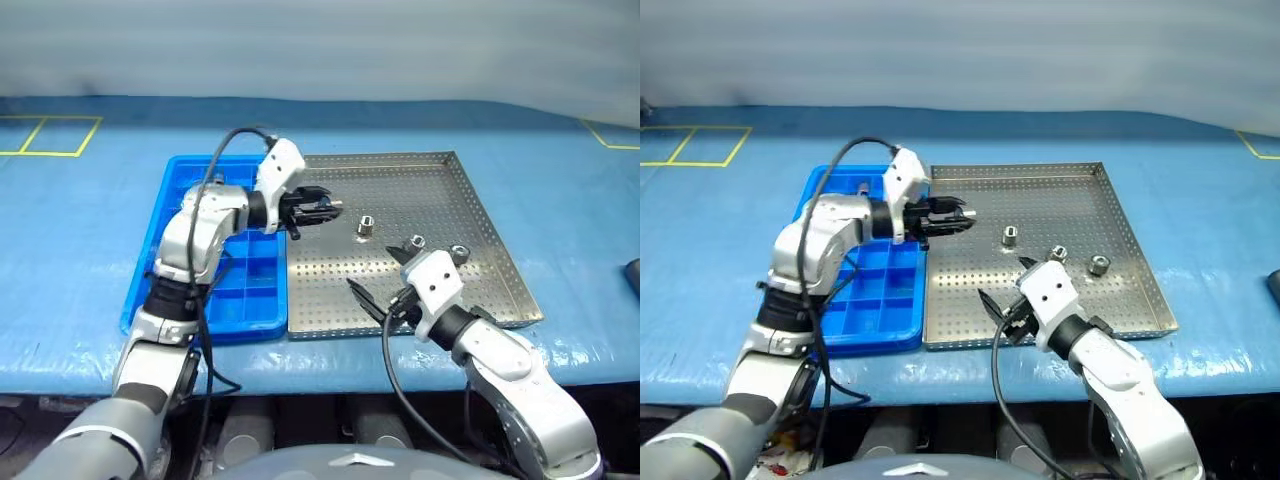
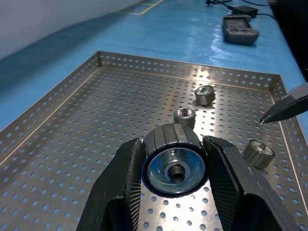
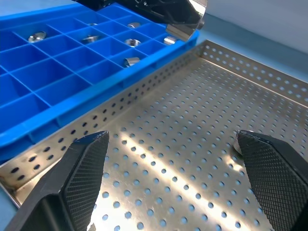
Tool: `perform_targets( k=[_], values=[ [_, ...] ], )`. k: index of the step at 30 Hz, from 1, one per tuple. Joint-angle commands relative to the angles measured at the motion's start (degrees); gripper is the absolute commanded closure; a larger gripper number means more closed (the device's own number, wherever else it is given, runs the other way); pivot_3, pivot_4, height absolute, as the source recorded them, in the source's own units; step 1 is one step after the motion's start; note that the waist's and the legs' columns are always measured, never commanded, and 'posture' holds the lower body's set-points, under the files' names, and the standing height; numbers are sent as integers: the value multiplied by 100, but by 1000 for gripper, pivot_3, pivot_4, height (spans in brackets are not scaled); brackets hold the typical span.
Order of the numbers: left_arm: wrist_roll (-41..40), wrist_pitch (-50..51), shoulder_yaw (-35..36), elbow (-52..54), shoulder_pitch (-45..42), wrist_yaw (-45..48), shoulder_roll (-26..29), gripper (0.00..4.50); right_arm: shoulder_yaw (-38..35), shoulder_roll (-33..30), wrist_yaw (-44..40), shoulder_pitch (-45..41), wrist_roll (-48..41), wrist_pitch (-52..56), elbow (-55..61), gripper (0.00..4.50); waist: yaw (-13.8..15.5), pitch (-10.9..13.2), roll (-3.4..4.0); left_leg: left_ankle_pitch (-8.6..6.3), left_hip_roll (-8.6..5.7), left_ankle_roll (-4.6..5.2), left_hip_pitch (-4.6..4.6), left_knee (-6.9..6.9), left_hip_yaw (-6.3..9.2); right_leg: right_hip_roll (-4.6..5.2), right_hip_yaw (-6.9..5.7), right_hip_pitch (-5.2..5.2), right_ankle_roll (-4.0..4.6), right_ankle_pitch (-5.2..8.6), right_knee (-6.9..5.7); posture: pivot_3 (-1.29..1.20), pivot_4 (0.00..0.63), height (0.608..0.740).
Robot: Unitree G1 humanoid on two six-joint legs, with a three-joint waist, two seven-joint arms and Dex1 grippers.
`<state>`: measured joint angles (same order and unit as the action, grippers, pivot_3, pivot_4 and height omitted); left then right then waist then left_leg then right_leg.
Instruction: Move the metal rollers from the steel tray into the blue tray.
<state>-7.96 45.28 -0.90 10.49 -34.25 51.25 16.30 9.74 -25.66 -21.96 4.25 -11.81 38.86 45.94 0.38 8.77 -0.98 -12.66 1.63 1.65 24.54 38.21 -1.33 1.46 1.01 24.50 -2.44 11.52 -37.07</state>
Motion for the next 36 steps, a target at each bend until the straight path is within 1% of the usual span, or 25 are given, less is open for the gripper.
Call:
perform_targets(
  k=[1, 5, 9, 14, 19, 29, 34, 35, 36],
  values=[
    [-153, 212, 315, 1256, 502, -452, 327, 2804, 300, -17, -284, -531, -58, -55, -185, 0, 59, 0, 0, 0, 0, 0, -2, -1, -3, 2, 2, -1, -1, -1, 3, 172, 150, 740],
    [89, 150, 271, 1977, 1277, -792, 984, 2804, 663, -1, -588, -1103, -9, -182, -642, 0, 205, 0, -2, 0, -2, 0, -7, -2, -1, 2, 0, -6, 0, -1, 6, 233, 150, 740],
    [387, -164, 212, 2155, 1954, -1133, 1498, 2804, 898, 142, -795, -1473, -21, -366, -1070, 0, 354, 0, -3, 0, -1, 0, -5, -3, 0, 7, -3, -7, 1, 0, 10, 263, 150, 740],
    [290, 54, 394, 2365, 2451, -1567, 1498, 2804, 1192, 249, -1012, -1745, 51, -605, -1387, 0, 508, 0, -3, 0, 6, -1, -1, -4, 2, 11, -8, -5, 1, 0, 14, 297, 150, 740],
    [350, 216, 360, 2399, 2777, -1841, 1646, 2804, 1283, 339, -1124, -1817, 63, -709, -1493, 0, 570, 0, -2, 0, 8, -1, 3, -6, 4, 14, -11, -3, 2, 0, 17, 321, 150, 740],
    [438, 559, 71, 2096, 2867, -1973, 2116, 2804, 1259, 389, -1041, -1655, 89, -681, -1390, 0, 598, 1, -2, -1, 9, -2, 3, -17, 2, 18, -16, 2, 8, 4, 19, 293, 150, 740],
    [256, 690, -84, 2059, 2835, -1827, 2272, 2804, 1233, 402, -964, -1554, 92, -652, -1304, 0, 587, 1, -1, -1, 9, -3, 3, -23, 2, 19, -20, 6, 12, 7, 20, 260, 150, 740],
    [235, 726, -124, 2051, 2818, -1797, 2304, 2052, 1219, 407, -935, -1537, 97, -647, -1283, 0, 581, 1, -1, -1, 10, -3, 3, -24, 2, 19, -20, 6, 13, 7, 20, 260, 150, 740],
    [208, 739, -153, 2052, 2803, -1768, 2323, 1803, 1202, 413, -908, -1519, 99, -641, -1261, 0, 576, 1, -1, -1, 13, -3, 3, -24, 2, 20, -20, 5, 13, 8, 20, 260, 150, 740]
  ],
)
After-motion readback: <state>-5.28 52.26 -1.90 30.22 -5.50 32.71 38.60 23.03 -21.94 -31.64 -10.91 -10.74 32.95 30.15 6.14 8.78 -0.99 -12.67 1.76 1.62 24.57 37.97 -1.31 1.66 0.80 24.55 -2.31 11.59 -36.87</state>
